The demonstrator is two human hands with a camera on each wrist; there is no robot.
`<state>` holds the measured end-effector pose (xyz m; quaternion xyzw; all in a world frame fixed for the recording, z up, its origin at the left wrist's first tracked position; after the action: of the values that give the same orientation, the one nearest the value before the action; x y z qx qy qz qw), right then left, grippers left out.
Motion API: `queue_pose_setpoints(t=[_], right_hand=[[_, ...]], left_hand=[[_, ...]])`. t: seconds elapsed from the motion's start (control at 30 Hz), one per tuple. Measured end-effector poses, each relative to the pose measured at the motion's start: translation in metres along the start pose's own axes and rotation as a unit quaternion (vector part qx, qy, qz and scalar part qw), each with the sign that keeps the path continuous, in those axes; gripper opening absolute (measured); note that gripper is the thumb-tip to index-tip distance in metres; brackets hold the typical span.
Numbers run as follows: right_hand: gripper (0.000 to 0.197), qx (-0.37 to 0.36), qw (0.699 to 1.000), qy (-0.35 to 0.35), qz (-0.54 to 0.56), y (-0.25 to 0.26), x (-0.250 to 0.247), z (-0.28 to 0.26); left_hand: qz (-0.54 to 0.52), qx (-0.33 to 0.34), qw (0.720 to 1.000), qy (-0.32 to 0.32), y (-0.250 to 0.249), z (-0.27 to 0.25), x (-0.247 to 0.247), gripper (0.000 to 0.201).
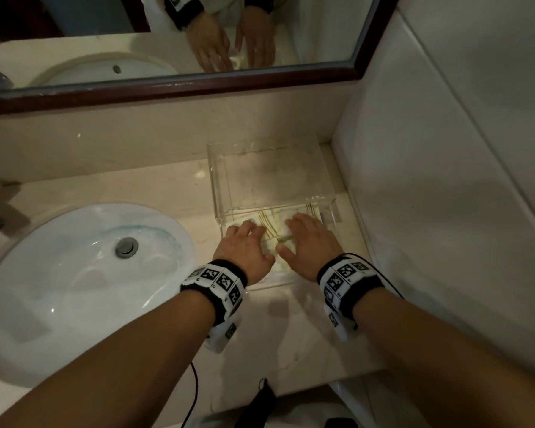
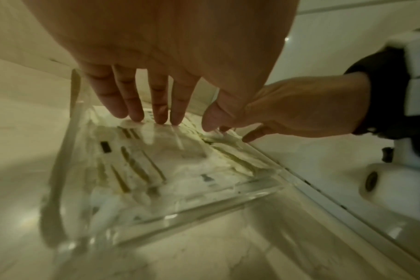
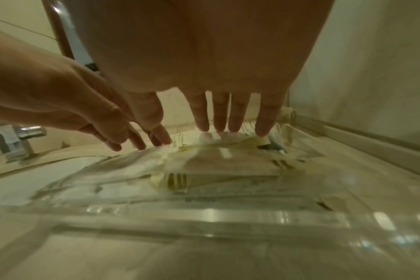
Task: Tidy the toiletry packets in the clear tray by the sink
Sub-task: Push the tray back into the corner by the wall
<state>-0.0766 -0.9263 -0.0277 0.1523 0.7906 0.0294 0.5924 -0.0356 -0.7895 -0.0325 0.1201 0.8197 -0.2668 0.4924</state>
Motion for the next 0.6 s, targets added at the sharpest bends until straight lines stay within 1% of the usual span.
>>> queue_pose_setpoints(t=[0.07, 0.1, 0.17, 0.23, 0.3, 0.37, 0.43, 0.5, 0.53, 0.6], right_hand=[[0.065, -0.002, 0.999, 0.034, -0.025, -0.001, 0.008, 0.005], [0.064, -0.005, 0.999, 0.035, -0.026, -0.002, 0.009, 0.006], [0.061, 0.001, 1.0, 0.023, 0.008, -0.004, 0.006, 0.007], [0.056, 0.017, 0.998, -0.004, 0.061, -0.011, -0.001, 0.005], [0.048, 0.05, 0.992, -0.042, 0.107, -0.024, -0.01, 0.002], [0.037, 0.101, 0.981, -0.088, 0.138, -0.042, -0.018, -0.004], [0.031, 0.154, 0.969, -0.119, 0.152, -0.061, -0.021, -0.012], [0.029, 0.201, 0.96, -0.118, 0.155, -0.075, -0.02, -0.02], [0.028, 0.222, 0.957, -0.107, 0.153, -0.081, -0.017, -0.023], [0.03, 0.256, 0.953, -0.072, 0.143, -0.089, -0.009, -0.027]], left_hand=[[0.002, -0.002, 1.0, 0.023, 0.004, 0.003, 0.005, 0.067], [0.001, 0.001, 1.0, 0.022, 0.005, 0.003, 0.006, 0.066], [-0.025, -0.002, 1.0, 0.003, 0.007, 0.003, 0.003, 0.064], [-0.078, -0.021, 0.996, -0.038, 0.013, 0.0, -0.003, 0.056], [-0.132, -0.044, 0.986, -0.096, 0.021, -0.004, -0.01, 0.043], [-0.189, -0.082, 0.967, -0.152, 0.034, -0.012, -0.015, 0.026], [-0.229, -0.127, 0.947, -0.184, 0.048, -0.018, -0.016, 0.012], [-0.247, -0.173, 0.935, -0.188, 0.061, -0.023, -0.013, 0.005], [-0.245, -0.194, 0.933, -0.18, 0.066, -0.025, -0.011, 0.007], [-0.227, -0.232, 0.935, -0.142, 0.073, -0.029, -0.002, 0.014]])
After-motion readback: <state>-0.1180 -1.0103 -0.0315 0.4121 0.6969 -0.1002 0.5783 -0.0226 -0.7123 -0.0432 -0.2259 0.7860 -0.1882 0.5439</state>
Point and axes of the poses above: each hand's wrist, its own z-axis towards the middle knuckle, its own x-axis out of the palm, y = z × x, the point moved 6 cm from there along z, towards the middle knuckle, and after that the axes turned 4 degrees about x, right-handed, at the moved point
